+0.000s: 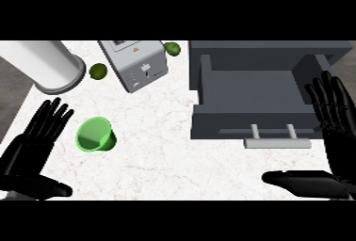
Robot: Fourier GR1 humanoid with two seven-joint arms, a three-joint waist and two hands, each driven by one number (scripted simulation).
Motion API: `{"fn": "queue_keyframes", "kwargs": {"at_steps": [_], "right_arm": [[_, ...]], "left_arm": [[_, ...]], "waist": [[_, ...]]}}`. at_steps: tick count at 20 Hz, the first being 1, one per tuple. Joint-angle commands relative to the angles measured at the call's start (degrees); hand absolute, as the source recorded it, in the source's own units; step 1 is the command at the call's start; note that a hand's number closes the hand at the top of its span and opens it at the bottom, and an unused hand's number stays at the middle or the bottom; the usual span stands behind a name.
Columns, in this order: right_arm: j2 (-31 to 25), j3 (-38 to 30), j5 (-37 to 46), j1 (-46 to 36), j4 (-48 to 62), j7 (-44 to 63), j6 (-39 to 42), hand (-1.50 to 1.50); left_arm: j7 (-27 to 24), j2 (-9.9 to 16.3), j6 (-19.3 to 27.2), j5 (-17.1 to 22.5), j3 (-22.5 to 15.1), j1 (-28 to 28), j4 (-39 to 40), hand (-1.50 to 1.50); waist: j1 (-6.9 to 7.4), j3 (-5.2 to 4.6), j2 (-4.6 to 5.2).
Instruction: Pick up the cup, place it into the drawer and close the drawer
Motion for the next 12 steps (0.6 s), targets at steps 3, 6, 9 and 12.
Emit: {"fn": "queue_keyframes", "kwargs": {"at_steps": [3, 6, 9, 12], "right_arm": [[0.0, -1.2, -0.2, -1.3, 0.7, 0.1, 0.2, -1.50], [-0.5, -2.8, -1.8, 0.2, 4.6, -5.4, 2.5, -1.50], [-0.8, -2.9, -1.8, 0.5, 4.3, -4.6, 3.0, -1.50], [-0.9, -3.4, -1.7, -3.2, 2.6, 0.7, 1.5, -1.50]], "left_arm": [[-7.9, 0.9, 0.3, -8.4, 1.6, -2.8, 13.3, -1.50], [-11.0, 3.4, 0.3, -10.1, 3.8, -8.0, 22.0, -1.50], [-21.0, 3.0, 0.6, -15.6, 3.2, -8.6, 31.8, -1.50], [-26.3, 3.0, 2.2, -19.6, 2.2, -12.4, 41.1, -1.50]], "waist": [[-0.04, -0.01, -0.01], [-0.20, 0.00, 0.03], [-0.31, -0.03, 0.07], [-0.36, -0.05, 0.08]]}}
